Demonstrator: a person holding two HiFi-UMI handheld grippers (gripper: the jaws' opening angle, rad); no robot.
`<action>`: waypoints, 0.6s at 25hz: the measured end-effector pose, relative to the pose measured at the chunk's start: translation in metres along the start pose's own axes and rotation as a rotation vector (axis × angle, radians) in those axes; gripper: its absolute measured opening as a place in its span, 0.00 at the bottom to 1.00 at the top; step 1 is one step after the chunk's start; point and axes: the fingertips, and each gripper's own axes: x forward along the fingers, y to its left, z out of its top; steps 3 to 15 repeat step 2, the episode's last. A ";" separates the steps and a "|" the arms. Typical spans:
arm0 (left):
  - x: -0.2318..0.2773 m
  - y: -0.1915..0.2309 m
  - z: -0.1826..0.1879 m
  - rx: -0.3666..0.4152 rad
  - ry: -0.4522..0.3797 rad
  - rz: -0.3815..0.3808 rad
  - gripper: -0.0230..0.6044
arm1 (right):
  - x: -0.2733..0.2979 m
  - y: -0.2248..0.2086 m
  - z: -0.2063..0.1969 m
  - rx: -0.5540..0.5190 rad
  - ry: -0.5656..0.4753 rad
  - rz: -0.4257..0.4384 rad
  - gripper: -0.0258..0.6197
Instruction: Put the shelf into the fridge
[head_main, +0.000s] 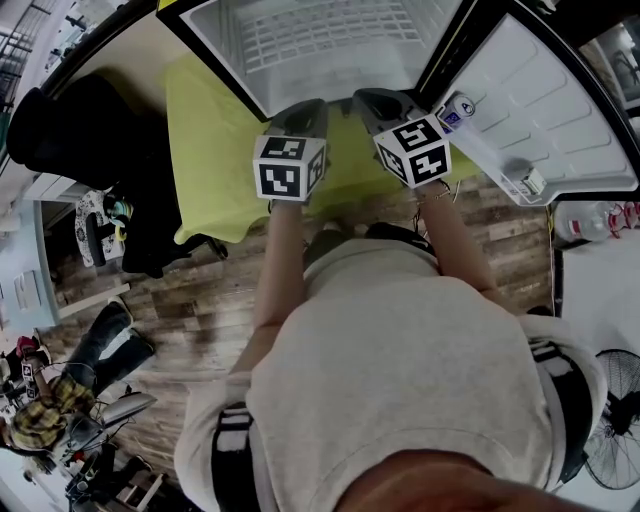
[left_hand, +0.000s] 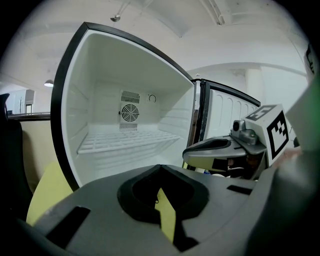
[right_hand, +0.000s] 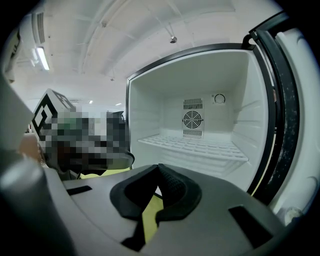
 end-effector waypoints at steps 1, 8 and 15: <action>0.000 0.000 0.000 -0.003 0.000 0.000 0.05 | 0.000 0.000 0.000 0.001 0.001 0.003 0.06; 0.000 0.001 0.000 -0.006 -0.001 -0.001 0.05 | 0.001 0.000 0.000 0.001 0.002 0.007 0.06; 0.000 0.001 0.000 -0.006 -0.001 -0.001 0.05 | 0.001 0.000 0.000 0.001 0.002 0.007 0.06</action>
